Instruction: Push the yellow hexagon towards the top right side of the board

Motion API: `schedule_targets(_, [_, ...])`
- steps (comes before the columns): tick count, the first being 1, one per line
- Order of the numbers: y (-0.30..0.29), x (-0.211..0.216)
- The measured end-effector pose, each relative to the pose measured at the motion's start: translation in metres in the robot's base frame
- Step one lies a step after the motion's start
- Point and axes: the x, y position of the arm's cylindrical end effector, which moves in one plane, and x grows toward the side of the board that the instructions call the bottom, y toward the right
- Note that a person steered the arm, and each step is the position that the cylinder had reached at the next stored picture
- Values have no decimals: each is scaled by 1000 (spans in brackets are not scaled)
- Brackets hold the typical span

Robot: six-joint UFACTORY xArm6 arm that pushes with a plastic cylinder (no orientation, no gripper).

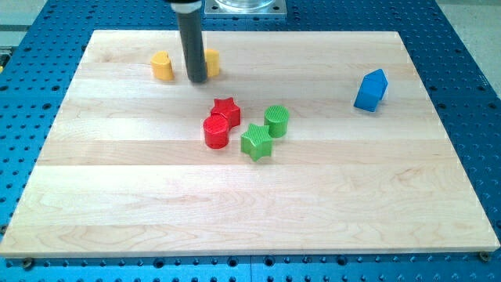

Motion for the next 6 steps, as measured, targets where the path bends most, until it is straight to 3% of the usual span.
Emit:
schedule_targets(3, [-41, -30])
schedule_targets(4, [-28, -36])
schedule_targets(6, [93, -36])
